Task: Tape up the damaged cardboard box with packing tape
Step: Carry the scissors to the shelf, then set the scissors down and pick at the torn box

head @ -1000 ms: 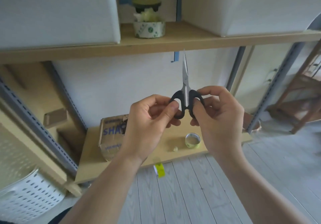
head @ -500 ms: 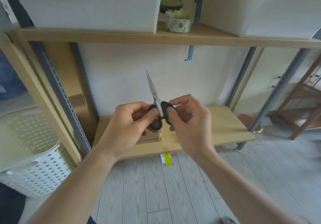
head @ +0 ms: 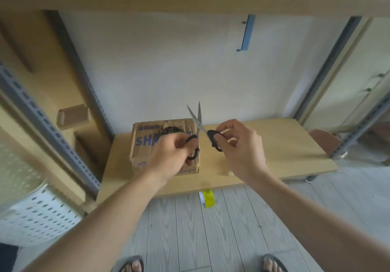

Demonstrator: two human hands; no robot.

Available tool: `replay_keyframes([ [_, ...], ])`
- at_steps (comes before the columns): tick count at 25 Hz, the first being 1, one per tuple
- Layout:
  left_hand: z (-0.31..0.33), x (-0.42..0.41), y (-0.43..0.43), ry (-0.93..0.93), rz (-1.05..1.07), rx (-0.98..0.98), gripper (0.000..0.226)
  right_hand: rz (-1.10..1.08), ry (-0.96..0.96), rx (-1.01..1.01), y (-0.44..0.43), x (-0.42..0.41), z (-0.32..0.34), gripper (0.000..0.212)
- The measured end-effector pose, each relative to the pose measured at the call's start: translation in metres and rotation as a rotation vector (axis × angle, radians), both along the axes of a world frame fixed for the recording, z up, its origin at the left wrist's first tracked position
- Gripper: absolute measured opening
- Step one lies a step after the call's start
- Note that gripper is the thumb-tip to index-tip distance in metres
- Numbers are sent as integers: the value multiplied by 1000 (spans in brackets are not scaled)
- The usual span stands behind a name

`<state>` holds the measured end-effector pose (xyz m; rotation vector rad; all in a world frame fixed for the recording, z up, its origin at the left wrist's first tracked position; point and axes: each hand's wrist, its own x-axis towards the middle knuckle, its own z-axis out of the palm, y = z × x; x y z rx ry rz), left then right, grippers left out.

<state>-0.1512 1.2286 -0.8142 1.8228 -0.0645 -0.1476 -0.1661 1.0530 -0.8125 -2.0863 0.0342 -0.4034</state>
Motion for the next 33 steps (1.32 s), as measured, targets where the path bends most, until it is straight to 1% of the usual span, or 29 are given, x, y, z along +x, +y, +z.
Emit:
replay_keyframes([
  [3, -44, 57, -57, 65, 1, 9, 15, -113, 45, -74, -34, 46, -39, 4],
  [5, -79, 86, -93, 130, 15, 20, 10, -182, 101, -106, -58, 75, -68, 5],
  [6, -99, 98, -109, 156, 31, 47, 9, -221, 143, -107, -69, 87, -86, 7],
  [8, -138, 113, -134, 191, 69, 159, 15, -267, 239, -98, -81, 107, -123, 8],
  [11, -188, 126, -153, 253, 146, 268, 20, -217, 338, -166, -92, 128, -173, 11],
  [13, -209, 132, -155, 285, 226, 273, 31, -185, 376, -251, -100, 139, -189, 18],
  [15, -222, 139, -155, 274, 218, 351, 34, -176, 413, -317, -106, 147, -201, 24],
  [18, -231, 144, -157, 216, 192, 490, 31, -186, 468, -357, -111, 149, -215, 27],
  [19, -234, 143, -157, 227, 201, 515, 28, -194, 476, -352, -114, 148, -217, 31],
  [20, -239, 145, -155, 247, 203, 499, 25, -200, 478, -341, -118, 147, -219, 37],
  [21, -240, 144, -153, 258, 171, 502, 29, -201, 475, -326, -123, 146, -222, 41],
  [22, -242, 143, -150, 263, 142, 533, 38, -204, 470, -316, -129, 145, -222, 43],
  [24, -238, 141, -146, 255, 112, 524, 49, -223, 454, -308, -140, 142, -222, 39],
  [26, -232, 138, -143, 235, 93, 488, 53, -233, 427, -301, -146, 135, -222, 34],
  [29, -215, 133, -137, 149, 23, 471, 45, -186, 375, -305, -144, 126, -219, 29],
  [31, -195, 133, -128, 29, -35, 442, 34, -138, 325, -322, -136, 124, -211, 23],
  [33, -168, 131, -114, -98, -133, 385, 25, -99, 256, -297, -119, 126, -199, 19],
])
